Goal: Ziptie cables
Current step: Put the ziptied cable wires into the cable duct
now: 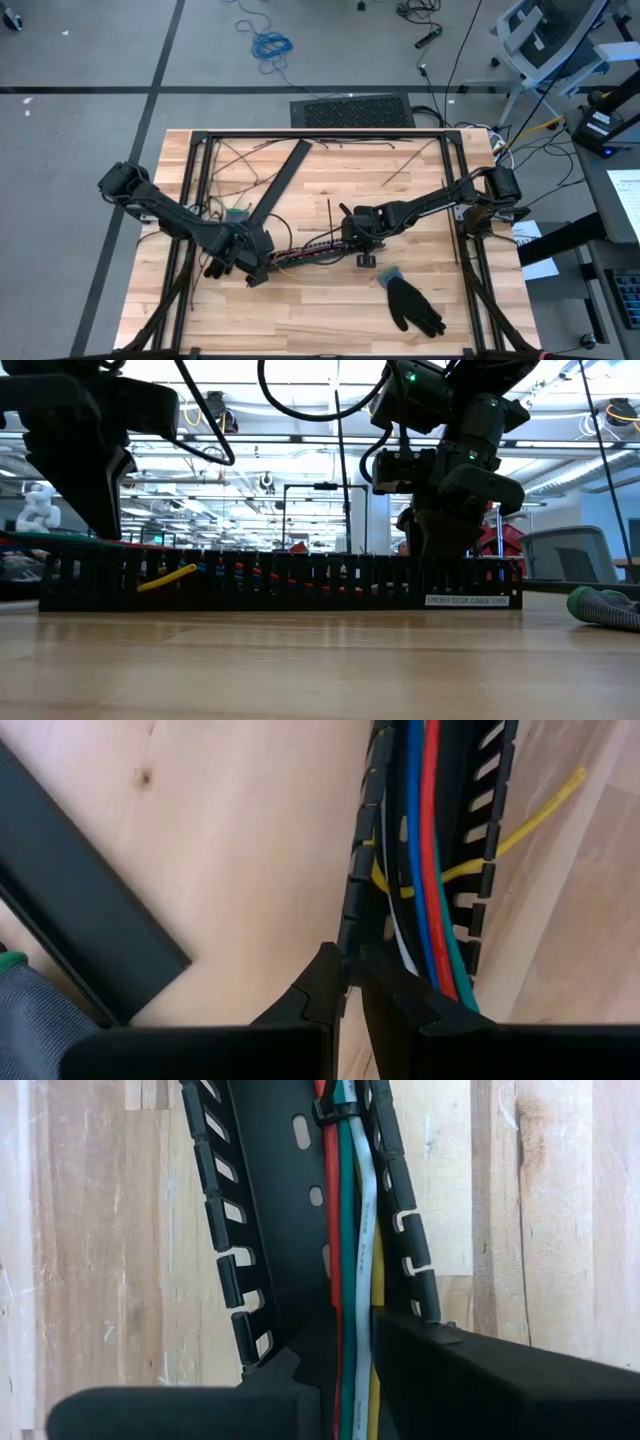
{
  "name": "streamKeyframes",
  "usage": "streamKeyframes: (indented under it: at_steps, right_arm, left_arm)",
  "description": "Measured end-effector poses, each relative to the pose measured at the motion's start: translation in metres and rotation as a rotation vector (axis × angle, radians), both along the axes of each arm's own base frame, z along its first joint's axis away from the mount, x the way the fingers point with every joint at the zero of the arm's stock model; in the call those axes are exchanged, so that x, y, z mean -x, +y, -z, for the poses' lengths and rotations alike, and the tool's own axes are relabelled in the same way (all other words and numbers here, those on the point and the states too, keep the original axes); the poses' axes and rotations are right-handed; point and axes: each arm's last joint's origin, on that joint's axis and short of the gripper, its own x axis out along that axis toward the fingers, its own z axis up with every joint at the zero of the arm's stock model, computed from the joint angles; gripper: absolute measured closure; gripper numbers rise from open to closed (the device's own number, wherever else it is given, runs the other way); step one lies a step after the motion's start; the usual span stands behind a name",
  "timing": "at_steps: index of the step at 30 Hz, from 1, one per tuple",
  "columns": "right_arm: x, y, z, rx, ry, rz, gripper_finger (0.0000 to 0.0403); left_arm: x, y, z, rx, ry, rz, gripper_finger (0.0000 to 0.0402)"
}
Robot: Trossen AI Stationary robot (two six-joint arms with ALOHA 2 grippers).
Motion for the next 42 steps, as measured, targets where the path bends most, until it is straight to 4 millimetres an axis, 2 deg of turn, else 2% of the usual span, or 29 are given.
streamKeyframes:
  at_steps: [5, 21, 27, 30, 32, 42]
  right_arm:
    - [0.000, 0.000, 0.000, 0.000, 0.000, 0.000, 0.0348]
    - [0.000, 0.000, 0.000, -0.005, 0.001, 0.018, 0.0348]
    - [0.000, 0.000, 0.000, -0.007, 0.002, 0.022, 0.0371]
    - [0.000, 0.000, 0.000, -0.008, 0.002, 0.021, 0.0395]
    - [0.000, 0.000, 0.000, -0.007, 0.006, 0.021, 0.0397]
    - [0.004, 0.000, 0.000, -0.001, 0.054, 0.020, 0.0402]
  left_arm:
    - [-0.003, -0.002, 0.003, 0.003, -0.003, 0.000, 0.0362]
    - [-0.010, -0.006, 0.032, -0.028, 0.122, 0.011, 0.0362]
    - [-0.009, -0.005, 0.033, -0.044, 0.147, 0.027, 0.0364]
    - [-0.008, -0.004, 0.033, -0.055, 0.165, 0.037, 0.0383]
    - [-0.007, -0.004, 0.034, -0.057, 0.171, 0.037, 0.0393]
    - [-0.007, -0.005, 0.033, -0.076, 0.176, 0.090, 0.0397]
